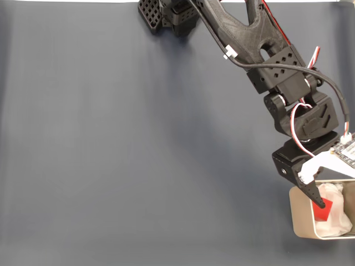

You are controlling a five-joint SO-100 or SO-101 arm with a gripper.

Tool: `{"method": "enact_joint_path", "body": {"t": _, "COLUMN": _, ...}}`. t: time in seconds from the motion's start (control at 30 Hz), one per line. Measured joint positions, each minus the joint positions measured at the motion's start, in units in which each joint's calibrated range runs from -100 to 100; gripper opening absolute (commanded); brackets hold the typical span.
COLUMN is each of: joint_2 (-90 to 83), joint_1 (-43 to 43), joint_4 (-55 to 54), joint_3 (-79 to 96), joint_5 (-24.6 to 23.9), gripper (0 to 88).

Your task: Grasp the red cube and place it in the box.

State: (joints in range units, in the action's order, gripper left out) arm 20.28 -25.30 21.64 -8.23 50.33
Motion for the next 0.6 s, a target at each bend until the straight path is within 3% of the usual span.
{"method": "enact_joint_path", "body": {"t": 0.37, "joint_2": 0.0, "joint_1": 0.0, "joint_4": -1.4, "joint_3": 0.0, "joint_5": 0.0, "gripper": 37.4}}
{"method": "enact_joint_path", "body": {"t": 0.43, "joint_2": 0.0, "joint_1": 0.0, "joint_4": -1.5, "joint_3": 0.0, "joint_5": 0.0, "gripper": 29.8}}
{"method": "enact_joint_path", "body": {"t": 0.6, "joint_2": -0.1, "joint_1": 0.0, "joint_4": -1.5, "joint_3": 0.1, "joint_5": -0.7, "gripper": 1.2}}
